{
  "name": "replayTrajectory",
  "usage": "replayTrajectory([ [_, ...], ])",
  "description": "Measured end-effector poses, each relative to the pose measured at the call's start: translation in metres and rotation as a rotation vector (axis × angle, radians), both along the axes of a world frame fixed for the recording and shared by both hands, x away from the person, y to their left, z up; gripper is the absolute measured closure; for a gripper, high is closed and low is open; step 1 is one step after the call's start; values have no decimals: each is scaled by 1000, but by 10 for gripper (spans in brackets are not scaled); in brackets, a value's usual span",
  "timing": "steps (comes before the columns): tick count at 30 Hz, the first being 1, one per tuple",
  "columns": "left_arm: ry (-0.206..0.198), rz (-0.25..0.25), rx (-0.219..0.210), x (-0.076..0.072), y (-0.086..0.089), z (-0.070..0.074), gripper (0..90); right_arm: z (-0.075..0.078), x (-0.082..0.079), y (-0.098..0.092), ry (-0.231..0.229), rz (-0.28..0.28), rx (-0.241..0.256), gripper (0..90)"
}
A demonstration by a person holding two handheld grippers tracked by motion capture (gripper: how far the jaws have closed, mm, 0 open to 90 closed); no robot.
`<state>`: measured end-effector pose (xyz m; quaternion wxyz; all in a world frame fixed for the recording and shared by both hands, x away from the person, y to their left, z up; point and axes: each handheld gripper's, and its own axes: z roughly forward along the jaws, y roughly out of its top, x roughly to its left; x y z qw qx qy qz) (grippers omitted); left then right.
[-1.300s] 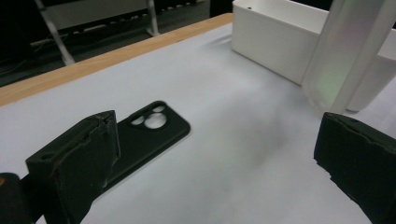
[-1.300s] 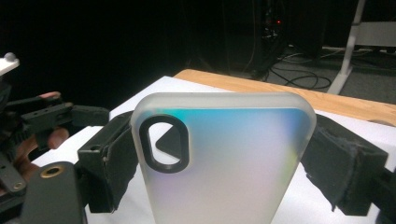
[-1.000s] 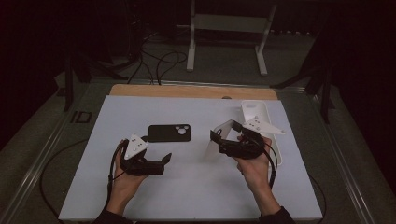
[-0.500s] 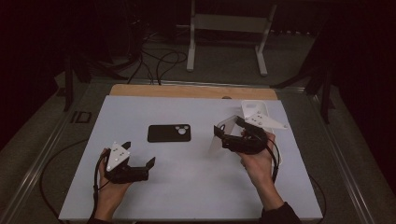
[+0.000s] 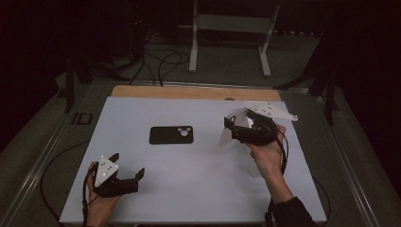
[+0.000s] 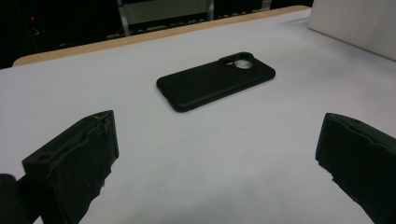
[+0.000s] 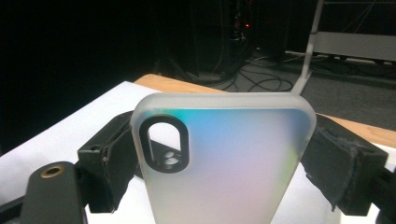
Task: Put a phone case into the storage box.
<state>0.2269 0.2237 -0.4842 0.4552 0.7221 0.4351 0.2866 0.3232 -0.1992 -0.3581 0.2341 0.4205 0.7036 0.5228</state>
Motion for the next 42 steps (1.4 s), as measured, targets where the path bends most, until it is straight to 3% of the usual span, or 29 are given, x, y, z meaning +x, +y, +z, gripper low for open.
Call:
replayTrajectory([
  [8, 3, 16, -4, -4, 7, -5, 0, 8, 11, -8, -12, -29, -10, 167],
  [15, 0, 41, -22, -4, 12, -5, 0, 16, 26, -17, -10, -75, 13, 167],
  [24, 9, 39, -16, -3, 10, -7, 0, 18, 43, -19, -17, -115, -44, 167],
  [42, 18, 34, -15, -3, 8, -8, 0, 20, 67, -24, -10, -174, -70, 166],
])
